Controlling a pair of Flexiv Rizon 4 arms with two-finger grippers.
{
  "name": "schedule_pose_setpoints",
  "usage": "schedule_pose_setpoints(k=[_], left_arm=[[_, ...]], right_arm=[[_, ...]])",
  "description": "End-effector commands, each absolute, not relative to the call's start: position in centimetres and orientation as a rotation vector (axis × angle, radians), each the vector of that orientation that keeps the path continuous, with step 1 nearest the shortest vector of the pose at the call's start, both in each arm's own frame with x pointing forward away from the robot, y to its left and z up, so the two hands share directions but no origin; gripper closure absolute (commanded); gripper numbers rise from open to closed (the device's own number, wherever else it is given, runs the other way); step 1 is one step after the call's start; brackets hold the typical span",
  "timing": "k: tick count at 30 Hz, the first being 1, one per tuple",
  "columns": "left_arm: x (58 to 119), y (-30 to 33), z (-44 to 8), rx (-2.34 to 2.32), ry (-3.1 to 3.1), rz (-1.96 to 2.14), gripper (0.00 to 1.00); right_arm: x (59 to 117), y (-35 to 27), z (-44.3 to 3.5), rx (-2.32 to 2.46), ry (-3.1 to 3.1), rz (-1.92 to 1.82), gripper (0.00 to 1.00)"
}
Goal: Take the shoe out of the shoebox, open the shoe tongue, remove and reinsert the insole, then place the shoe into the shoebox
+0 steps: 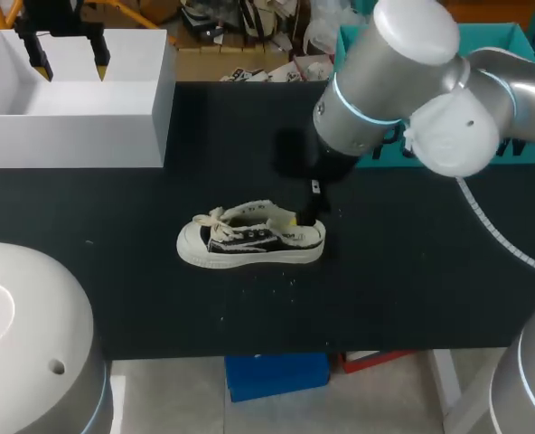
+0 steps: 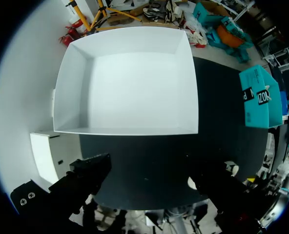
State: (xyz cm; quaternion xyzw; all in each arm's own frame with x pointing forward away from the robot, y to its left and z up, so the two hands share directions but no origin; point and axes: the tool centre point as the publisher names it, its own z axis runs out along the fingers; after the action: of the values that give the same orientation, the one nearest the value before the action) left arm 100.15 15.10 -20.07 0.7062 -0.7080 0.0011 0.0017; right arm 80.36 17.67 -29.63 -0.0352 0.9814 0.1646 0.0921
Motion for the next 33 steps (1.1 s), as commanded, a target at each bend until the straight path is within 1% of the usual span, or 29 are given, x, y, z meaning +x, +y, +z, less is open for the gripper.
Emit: schedule_pose_setpoints(k=[1, 16, 24, 33], left_arm=[[100.1, 15.0, -20.0, 2.218, -2.221, 0.000, 0.00], [100.1, 15.0, -20.0, 2.218, -2.221, 0.000, 0.00], [100.1, 15.0, -20.0, 2.218, -2.221, 0.000, 0.00], [100.1, 15.0, -20.0, 2.218, -2.221, 0.000, 0.00]], right_arm=[[80.2, 17.3, -29.8, -0.112, 2.900, 0.565, 0.00], [80.2, 17.3, -29.8, -0.112, 2.900, 0.565, 0.00], [80.3, 15.5, -31.5, -0.098, 2.875, 0.767, 0.00], [80.9, 14.6, -34.9, -0.023, 2.803, 0.981, 0.00]])
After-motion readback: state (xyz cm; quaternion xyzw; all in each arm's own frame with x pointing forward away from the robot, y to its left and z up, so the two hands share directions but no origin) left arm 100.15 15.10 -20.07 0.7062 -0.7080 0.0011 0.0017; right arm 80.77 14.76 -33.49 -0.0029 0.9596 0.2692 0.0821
